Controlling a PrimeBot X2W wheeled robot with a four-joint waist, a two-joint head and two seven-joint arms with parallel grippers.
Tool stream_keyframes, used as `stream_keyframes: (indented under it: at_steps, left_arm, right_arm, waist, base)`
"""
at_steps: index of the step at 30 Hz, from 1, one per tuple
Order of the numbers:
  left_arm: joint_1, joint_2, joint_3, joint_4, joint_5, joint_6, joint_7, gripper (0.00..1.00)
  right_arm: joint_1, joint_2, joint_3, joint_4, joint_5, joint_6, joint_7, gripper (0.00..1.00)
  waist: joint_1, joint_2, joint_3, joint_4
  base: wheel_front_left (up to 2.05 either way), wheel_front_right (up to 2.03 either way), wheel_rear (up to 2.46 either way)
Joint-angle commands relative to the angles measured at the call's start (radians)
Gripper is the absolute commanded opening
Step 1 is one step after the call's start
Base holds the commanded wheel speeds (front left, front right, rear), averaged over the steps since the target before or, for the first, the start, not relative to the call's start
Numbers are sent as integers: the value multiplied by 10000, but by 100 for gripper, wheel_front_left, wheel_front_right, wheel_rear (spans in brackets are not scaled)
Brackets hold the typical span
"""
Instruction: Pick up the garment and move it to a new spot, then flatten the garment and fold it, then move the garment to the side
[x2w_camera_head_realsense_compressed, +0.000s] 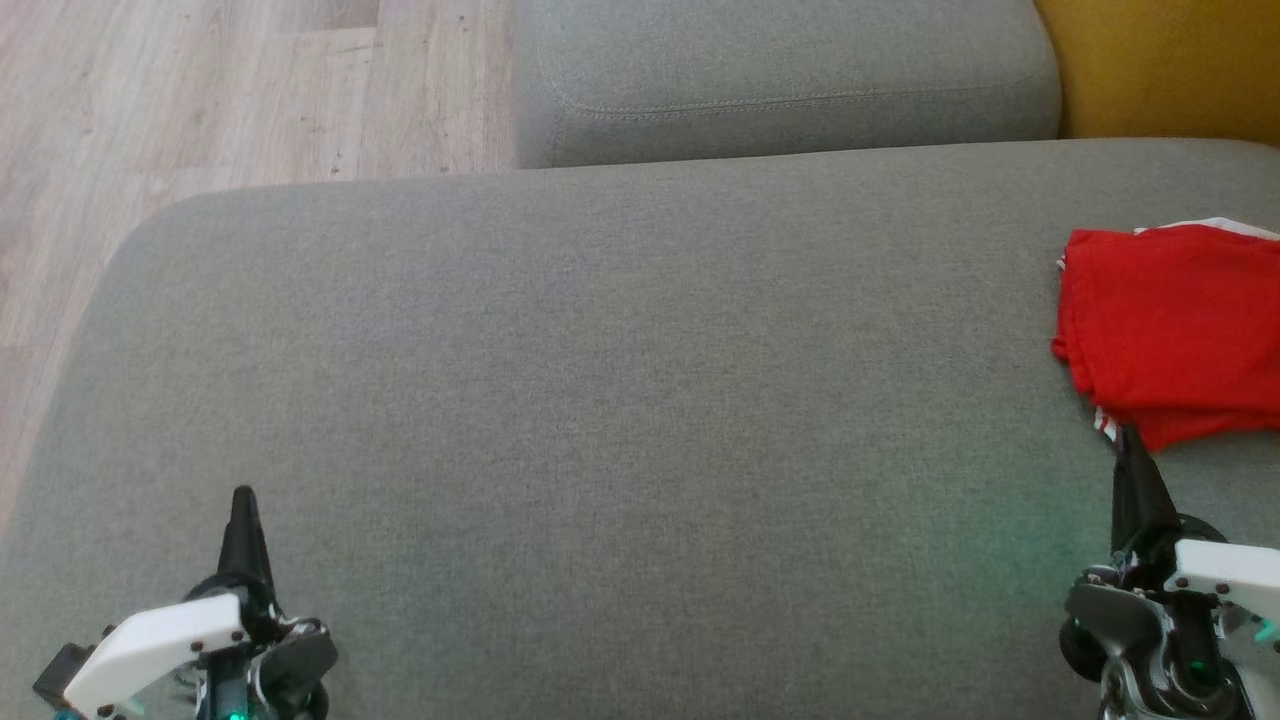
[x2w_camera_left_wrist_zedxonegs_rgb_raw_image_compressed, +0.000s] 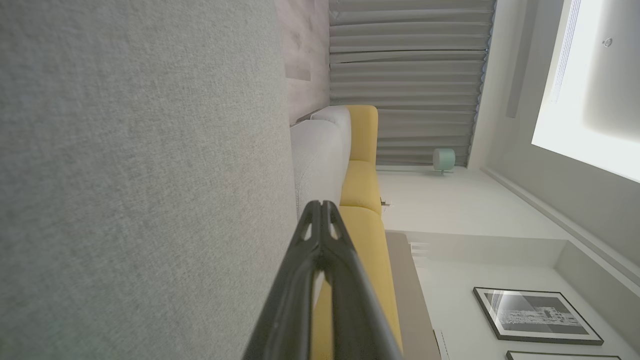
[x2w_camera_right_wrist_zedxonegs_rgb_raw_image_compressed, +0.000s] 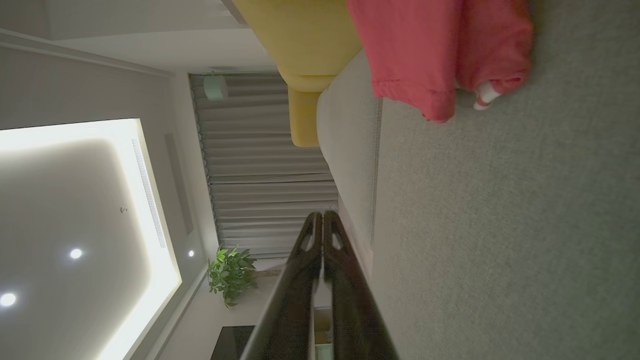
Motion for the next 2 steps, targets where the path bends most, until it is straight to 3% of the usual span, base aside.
stream_keyframes:
  at_steps: [1, 2]
  left_arm:
    - [-484, 69, 354, -292, 75, -67, 60, 0]
    - [-484, 68, 356, -292, 76, -67, 62, 0]
  right_arm:
    - [-519, -72, 200, -317, 63, 69, 63, 0]
    - [-519, -72, 200, -317, 63, 69, 63, 0]
  waist:
    - [0, 0, 0, 0]
    - [0, 0, 0, 0]
  base:
    - [0, 0, 0]
    - [0, 0, 0]
